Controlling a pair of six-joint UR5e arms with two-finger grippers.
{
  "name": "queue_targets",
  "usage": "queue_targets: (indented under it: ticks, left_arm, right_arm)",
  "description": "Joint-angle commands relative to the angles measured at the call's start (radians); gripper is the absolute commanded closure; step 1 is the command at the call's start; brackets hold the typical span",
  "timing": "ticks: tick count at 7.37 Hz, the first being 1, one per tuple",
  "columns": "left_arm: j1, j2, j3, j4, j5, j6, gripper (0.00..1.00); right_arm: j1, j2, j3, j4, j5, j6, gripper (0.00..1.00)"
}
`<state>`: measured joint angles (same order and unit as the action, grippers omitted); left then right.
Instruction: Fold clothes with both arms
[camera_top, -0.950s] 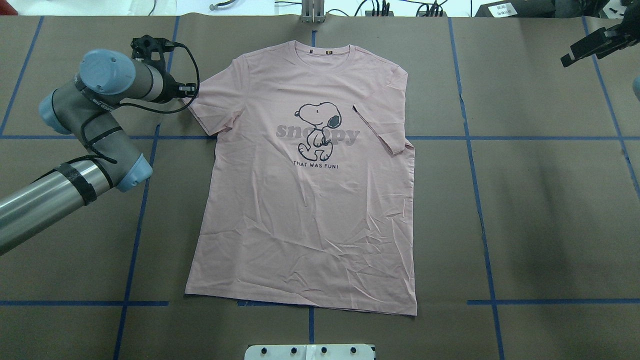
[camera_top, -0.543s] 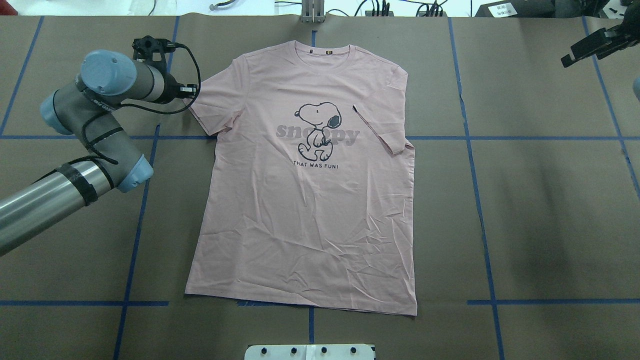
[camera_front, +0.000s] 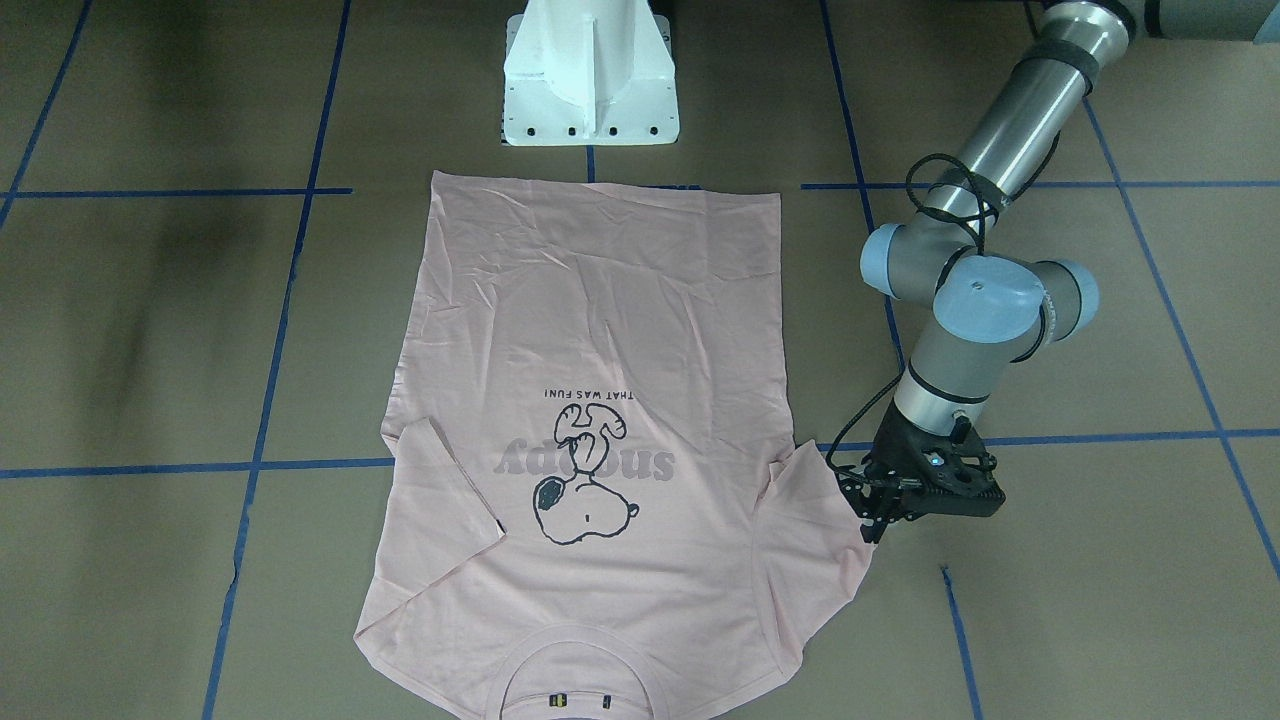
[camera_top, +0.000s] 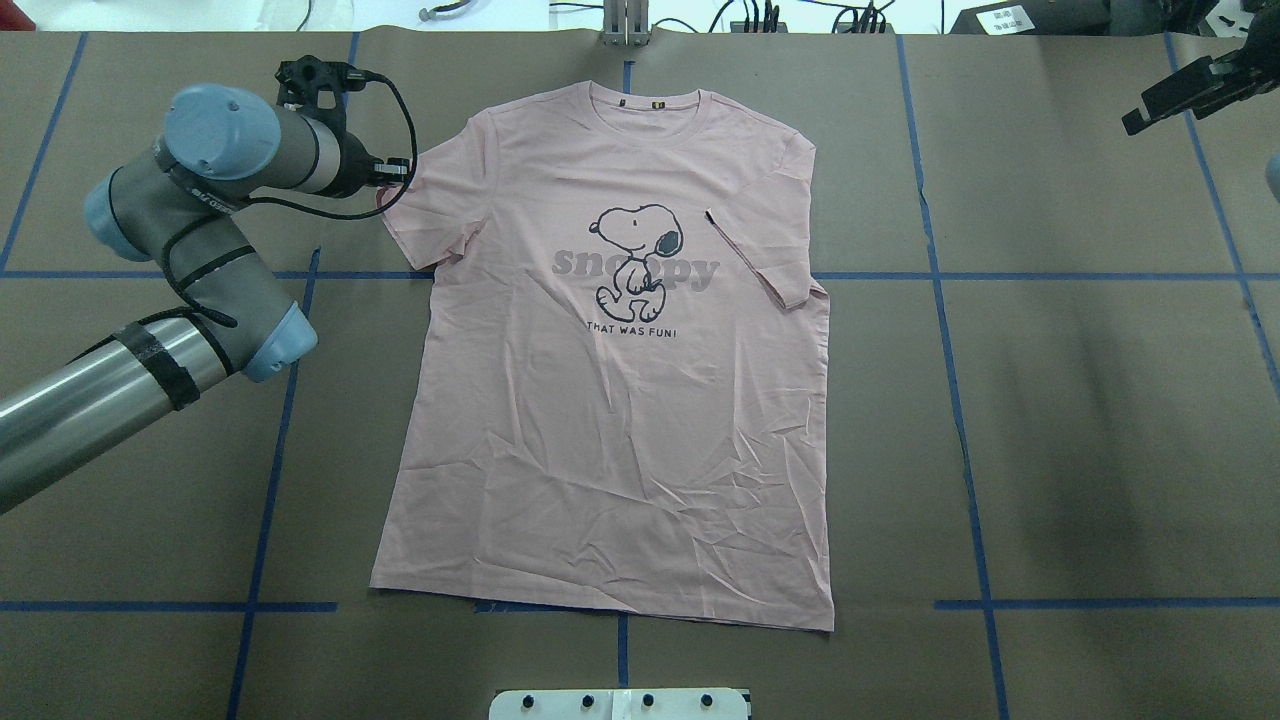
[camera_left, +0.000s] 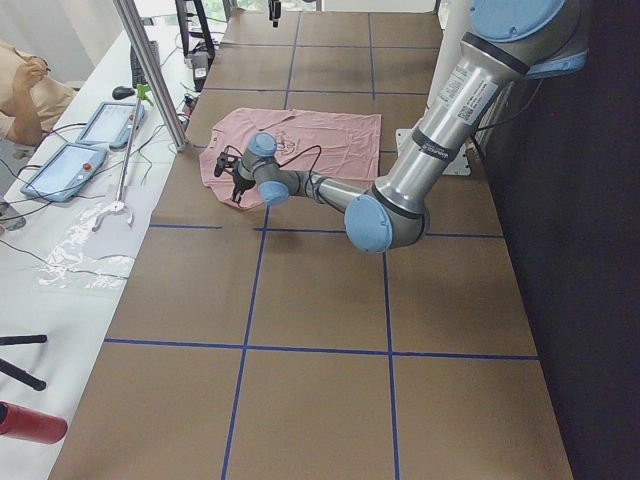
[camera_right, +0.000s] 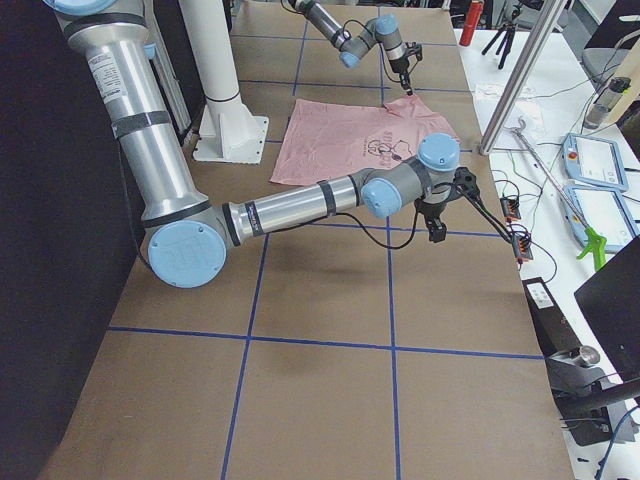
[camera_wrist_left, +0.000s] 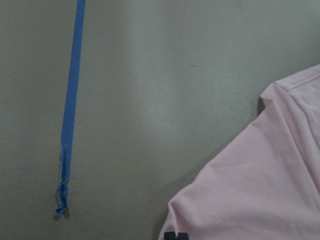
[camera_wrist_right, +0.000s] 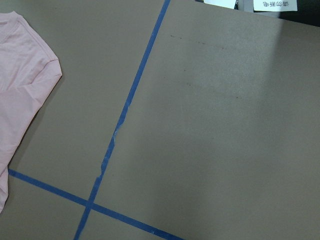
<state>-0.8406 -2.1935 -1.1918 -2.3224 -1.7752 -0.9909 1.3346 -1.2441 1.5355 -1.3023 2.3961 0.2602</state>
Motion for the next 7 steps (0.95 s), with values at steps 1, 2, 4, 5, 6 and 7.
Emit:
queue_targets:
  ticks: [1, 2, 4, 5, 6, 7]
  left_arm:
    - [0.008, -0.075, -0.112, 0.276, 0.005, -0.082, 1.0]
    - [0.058, -0.151, -0.091, 0.358, 0.013, -0.138, 1.0]
    - [0.122, -0.314, 0.06, 0.423, 0.071, -0.245, 1.0]
    - [0.132, -0.356, 0.113, 0.423, 0.071, -0.256, 1.0]
    - [0.133, -0.367, 0.129, 0.429, 0.069, -0.227, 0.17]
    - [0.132, -0.359, 0.117, 0.44, 0.066, -0.144, 0.0]
  right_arm:
    - [0.0, 0.0, 0.0, 0.0, 0.0, 0.001, 0.0]
    - [0.0, 0.002, 0.0, 0.0, 0.0, 0.002, 0.0]
    - [-0.002, -0.001, -0.002, 0.001, -0.006, 0.004, 0.0]
    - [-0.002, -0.002, 0.0, 0.002, -0.015, 0.004, 0.0]
    - [-0.002, -0.002, 0.003, 0.003, -0.014, 0.001, 0.0]
    - [-0.005, 0.0, 0.017, 0.002, -0.011, 0.011, 0.0]
